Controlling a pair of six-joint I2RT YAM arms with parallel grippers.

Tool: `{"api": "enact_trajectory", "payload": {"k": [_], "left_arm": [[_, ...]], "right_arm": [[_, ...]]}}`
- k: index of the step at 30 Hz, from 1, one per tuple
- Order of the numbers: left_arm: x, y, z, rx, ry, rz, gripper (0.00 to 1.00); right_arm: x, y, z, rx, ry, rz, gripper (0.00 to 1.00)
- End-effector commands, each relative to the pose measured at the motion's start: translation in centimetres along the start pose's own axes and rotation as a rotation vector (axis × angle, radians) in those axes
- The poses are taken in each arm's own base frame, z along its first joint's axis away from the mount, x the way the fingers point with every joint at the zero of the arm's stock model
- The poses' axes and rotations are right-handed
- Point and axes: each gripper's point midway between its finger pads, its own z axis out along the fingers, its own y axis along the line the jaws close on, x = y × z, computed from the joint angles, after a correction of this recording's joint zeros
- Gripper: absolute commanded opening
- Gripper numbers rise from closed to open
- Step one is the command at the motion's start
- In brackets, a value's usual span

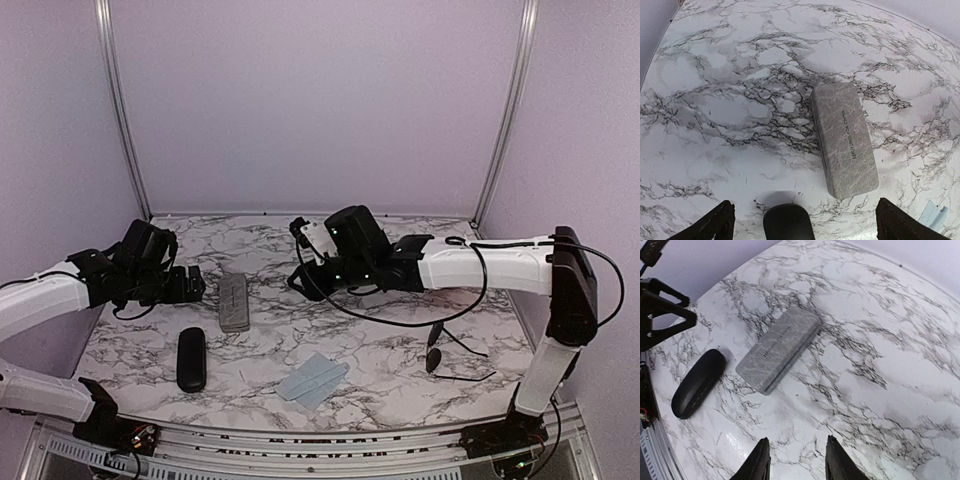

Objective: Organize the sunglasses
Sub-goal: Pick up the sunglasses case from the center of the board.

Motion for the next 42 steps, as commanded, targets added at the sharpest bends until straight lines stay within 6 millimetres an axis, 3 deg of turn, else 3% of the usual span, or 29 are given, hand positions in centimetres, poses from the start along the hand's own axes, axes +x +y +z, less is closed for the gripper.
{"api": "enact_trajectory", "payload": {"k": [1,5,11,14,20,26,29,34,38,42], "left_arm": [[6.1,3.2,-1.6,-0.058,0.081,-0.108,0.99],[8.2,2.5,-2.5,-0.014,0.098,-0.16,0.99],[12.0,2.9,-1.6,-0.08,0.198,-0.18,0.99],[13.5,3.4,-1.0,-0.119,0.216,-0.191,0.99],[14.6,2.1,0.5,-0.103,0.239,-0.167,0.99],[15.7,0.9,1.9,-0.093,0.263,-0.13,0.87],[16.3,1.0,2.5,-0.119,0.282,-0.102,0.7],[16.0,0.1,2.5,-0.116,0.269,-0.045,0.3],[14.0,-2.3,1.4,-0.04,0.227,0.064,0.29],[10.2,-5.8,-0.7,0.067,0.136,0.207,0.3]], "right_arm": [[4.3,-2.8,-3.0,0.141,0.078,0.001,0.4],[7.1,-3.4,-4.9,0.161,0.118,0.018,0.43],[10.4,-4.1,-6.0,0.191,0.159,0.053,0.46],[11.1,-4.4,-6.1,0.202,0.162,0.066,0.47],[11.5,-4.6,-5.6,0.207,0.168,0.06,0.47],[12.4,-4.9,-5.0,0.217,0.181,0.061,0.47],[12.9,-5.1,-4.9,0.217,0.185,0.067,0.46],[13.5,-5.2,-4.9,0.223,0.195,0.07,0.46],[12.7,-5.5,-5.2,0.246,0.178,0.064,0.45],[11.2,-5.8,-6.2,0.262,0.15,0.055,0.45]]}}
